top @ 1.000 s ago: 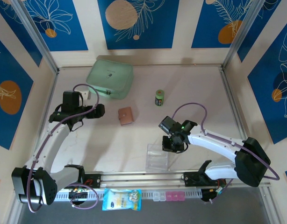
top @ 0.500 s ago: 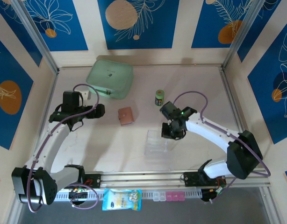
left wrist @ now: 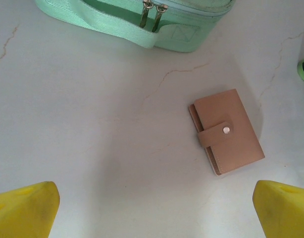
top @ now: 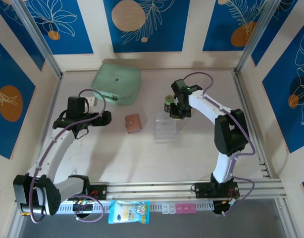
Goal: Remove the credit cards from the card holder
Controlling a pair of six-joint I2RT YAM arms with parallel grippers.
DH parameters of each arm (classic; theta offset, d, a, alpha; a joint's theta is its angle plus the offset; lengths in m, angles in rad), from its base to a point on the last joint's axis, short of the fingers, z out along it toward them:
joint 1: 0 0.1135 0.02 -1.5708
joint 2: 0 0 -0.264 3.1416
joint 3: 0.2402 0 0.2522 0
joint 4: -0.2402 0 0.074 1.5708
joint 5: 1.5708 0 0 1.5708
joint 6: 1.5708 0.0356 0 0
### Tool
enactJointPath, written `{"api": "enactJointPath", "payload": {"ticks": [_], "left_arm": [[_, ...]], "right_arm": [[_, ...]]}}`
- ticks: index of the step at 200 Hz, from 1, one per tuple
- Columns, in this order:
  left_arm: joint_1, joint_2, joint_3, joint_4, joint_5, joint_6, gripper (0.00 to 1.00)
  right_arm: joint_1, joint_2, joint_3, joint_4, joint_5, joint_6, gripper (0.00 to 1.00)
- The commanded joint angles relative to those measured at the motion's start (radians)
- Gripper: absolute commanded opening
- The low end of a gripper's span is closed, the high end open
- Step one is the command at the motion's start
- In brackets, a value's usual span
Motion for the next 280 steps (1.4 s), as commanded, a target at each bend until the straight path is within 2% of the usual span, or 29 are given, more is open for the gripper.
{"api": "enactJointPath", "payload": {"ticks": [1, 123, 162, 211, 280], "left_arm": [[-0.001, 0.01, -0.009, -0.025, 0.013, 0.018, 1.0], [-0.001, 0.023, -0.009, -0.028, 0.012, 0.02, 1.0], [-0.001, 0.023, -0.011, -0.03, 0.015, 0.02, 1.0], [-0.001, 0.032, -0.008, -0.031, 0.011, 0.009, 1.0], [0.0, 0.046, -0.003, -0.039, 0.027, 0.004, 0.99]], "right_arm": [[-0.024, 0.06, 0.079, -0.056, -0.017, -0.075, 0.0], [-0.042, 0.214, 0.234, -0.031, 0.038, -0.101, 0.02], [-0.041, 0.253, 0.283, -0.044, 0.062, -0.112, 0.09], [-0.03, 0.243, 0.306, -0.059, 0.088, -0.121, 0.17], [-0.031, 0.213, 0.26, -0.053, 0.084, -0.101, 0.16]]}}
